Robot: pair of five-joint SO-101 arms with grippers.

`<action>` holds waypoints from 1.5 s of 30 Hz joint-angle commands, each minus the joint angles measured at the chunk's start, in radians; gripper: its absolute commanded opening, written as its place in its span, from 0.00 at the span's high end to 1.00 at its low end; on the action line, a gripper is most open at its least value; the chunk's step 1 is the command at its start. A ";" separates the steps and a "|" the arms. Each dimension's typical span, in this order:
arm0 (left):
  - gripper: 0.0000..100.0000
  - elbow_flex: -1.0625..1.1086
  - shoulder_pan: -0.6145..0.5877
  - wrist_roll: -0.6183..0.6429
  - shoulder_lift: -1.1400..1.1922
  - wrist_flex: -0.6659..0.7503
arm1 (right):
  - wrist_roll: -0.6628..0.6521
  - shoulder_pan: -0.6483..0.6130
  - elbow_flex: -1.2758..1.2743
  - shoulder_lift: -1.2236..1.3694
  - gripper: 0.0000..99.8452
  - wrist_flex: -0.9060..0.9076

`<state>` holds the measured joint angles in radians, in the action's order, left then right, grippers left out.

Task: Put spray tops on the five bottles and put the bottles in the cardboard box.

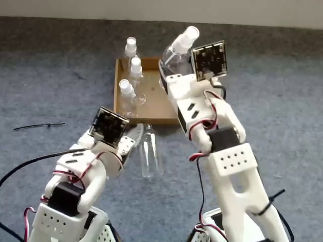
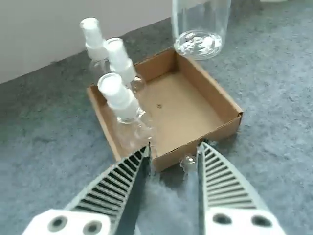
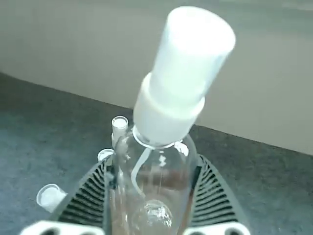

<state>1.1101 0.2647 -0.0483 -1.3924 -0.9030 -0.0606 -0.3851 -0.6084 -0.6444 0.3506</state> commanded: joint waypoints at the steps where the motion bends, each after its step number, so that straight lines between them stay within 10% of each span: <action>1: 0.86 -0.062 -0.205 -0.002 -0.015 -0.018 | -0.017 0.012 0.058 0.068 1.00 -0.097; 11: 0.86 -0.076 -0.676 0.003 -0.005 0.006 | -0.017 0.012 0.058 0.407 1.00 -0.412; 45: 0.86 -0.059 -0.682 0.002 -0.005 0.020 | -0.018 0.070 0.585 1.064 1.00 -0.446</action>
<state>1.0825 -0.4120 -0.0483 -1.3909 -0.9106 -0.0667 -0.3268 -0.1020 0.4312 -0.0683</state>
